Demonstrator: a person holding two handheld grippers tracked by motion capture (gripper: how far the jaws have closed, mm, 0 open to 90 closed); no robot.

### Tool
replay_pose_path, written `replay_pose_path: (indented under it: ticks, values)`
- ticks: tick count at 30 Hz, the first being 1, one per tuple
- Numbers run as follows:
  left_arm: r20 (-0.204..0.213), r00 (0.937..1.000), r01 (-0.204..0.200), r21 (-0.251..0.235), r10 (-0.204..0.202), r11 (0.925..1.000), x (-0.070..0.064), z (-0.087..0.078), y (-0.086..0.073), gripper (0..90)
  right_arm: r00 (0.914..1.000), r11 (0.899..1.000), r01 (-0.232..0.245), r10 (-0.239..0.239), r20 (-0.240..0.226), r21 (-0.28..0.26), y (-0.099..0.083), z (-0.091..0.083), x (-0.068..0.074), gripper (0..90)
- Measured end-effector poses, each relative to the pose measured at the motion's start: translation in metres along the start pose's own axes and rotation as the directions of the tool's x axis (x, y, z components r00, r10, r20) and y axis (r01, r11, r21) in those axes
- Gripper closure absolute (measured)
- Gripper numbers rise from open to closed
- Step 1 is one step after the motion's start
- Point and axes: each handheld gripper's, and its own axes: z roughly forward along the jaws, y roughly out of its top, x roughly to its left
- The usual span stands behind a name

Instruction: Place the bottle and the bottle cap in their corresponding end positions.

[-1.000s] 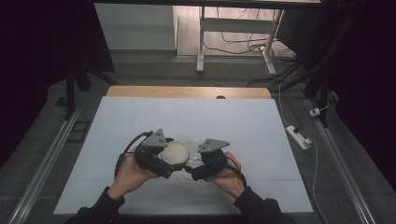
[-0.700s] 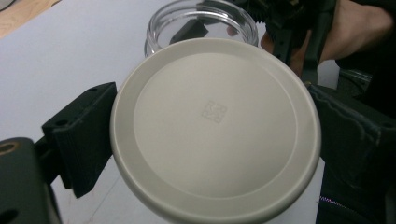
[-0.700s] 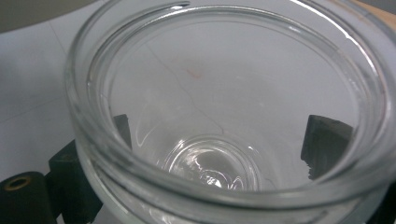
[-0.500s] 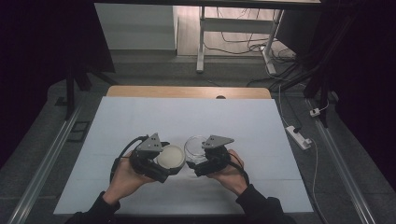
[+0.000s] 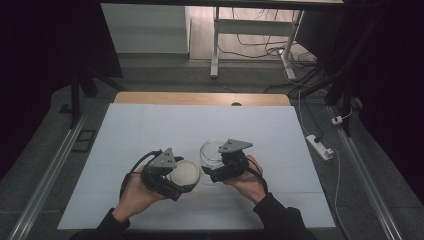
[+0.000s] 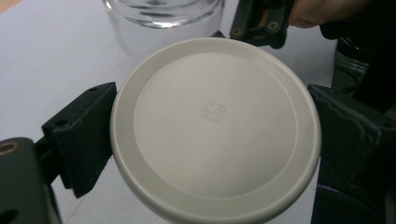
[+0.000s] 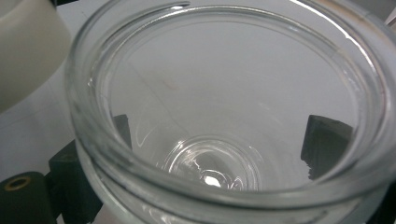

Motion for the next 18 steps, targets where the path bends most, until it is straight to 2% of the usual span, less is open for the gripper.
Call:
replay_pose_path:
  ticks: [18]
  values:
    - [0.036,0.9991,-0.022,0.004,0.022,0.9997,-0.009,0.020,-0.007,7.9,0.9996,1.000,-0.020,0.020,0.021,-0.004,0.010,0.012,-0.014,6.4]
